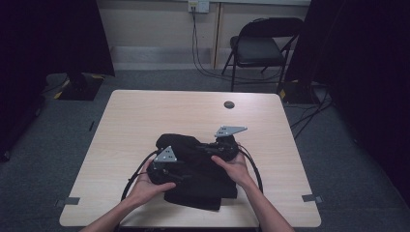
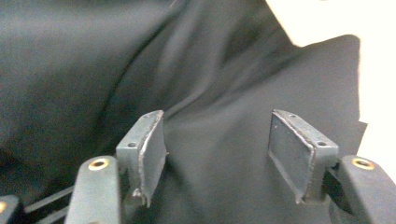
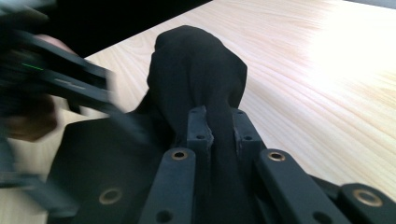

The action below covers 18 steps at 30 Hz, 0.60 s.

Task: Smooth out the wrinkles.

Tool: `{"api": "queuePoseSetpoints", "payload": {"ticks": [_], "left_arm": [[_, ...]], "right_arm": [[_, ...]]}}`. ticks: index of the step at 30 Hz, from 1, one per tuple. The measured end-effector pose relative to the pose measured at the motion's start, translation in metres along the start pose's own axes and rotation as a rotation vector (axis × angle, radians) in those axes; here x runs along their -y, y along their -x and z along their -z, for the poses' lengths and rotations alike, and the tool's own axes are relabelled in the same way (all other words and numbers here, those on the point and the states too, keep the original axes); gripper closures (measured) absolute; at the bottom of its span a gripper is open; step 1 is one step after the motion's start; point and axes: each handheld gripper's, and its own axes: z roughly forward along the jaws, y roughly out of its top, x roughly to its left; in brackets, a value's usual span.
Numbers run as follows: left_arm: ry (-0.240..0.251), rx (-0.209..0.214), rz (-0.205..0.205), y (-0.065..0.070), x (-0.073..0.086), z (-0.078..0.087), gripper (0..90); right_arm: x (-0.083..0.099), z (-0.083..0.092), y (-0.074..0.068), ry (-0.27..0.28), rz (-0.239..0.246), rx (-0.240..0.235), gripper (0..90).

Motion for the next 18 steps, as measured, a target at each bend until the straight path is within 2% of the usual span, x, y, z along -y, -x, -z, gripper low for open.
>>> {"api": "queuePoseSetpoints", "payload": {"ticks": [1, 2, 6, 7, 8, 10, 12, 13, 15, 18], "left_arm": [[0.018, 0.025, -0.017, 0.005, -0.002, 0.005, 39.2], [0.027, 0.062, -0.018, 0.009, -0.003, 0.008, 41.8], [-0.027, 0.136, -0.066, 0.025, 0.004, 0.008, 46.5], [-0.05, 0.153, -0.057, 0.026, 0.007, 0.005, 45.9], [-0.058, 0.147, -0.052, 0.026, 0.009, 0.003, 45.7], [-0.08, 0.167, -0.014, 0.022, 0.013, -0.002, 46.6], [-0.111, 0.16, -0.018, 0.019, 0.015, -0.007, 47.8], [-0.121, 0.14, -0.014, 0.016, 0.018, -0.011, 47.7], [-0.124, 0.12, 0.012, 0.012, 0.02, -0.016, 46.9], [-0.119, 0.074, 0.019, 0.006, 0.018, -0.023, 45.8]], "right_arm": [[0.0, 0.0, 0.002, -0.001, -0.001, 0.002, 80.7], [0.0, 0.0, 0.005, -0.004, -0.003, 0.005, 80.7], [-0.002, -0.004, 0.017, -0.007, -0.016, 0.023, 80.8], [-0.003, -0.006, 0.02, -0.009, -0.022, 0.029, 80.8], [-0.004, -0.008, 0.024, -0.016, -0.029, 0.037, 80.9], [-0.005, -0.009, 0.028, -0.006, -0.033, 0.055, 80.9], [-0.009, -0.009, 0.031, 0.008, -0.03, 0.064, 80.9], [-0.011, -0.009, 0.032, 0.016, -0.029, 0.068, 81.0], [-0.016, -0.008, 0.034, 0.026, -0.022, 0.072, 81.0], [-0.029, -0.008, 0.037, 0.036, -0.009, 0.087, 80.9]]}}
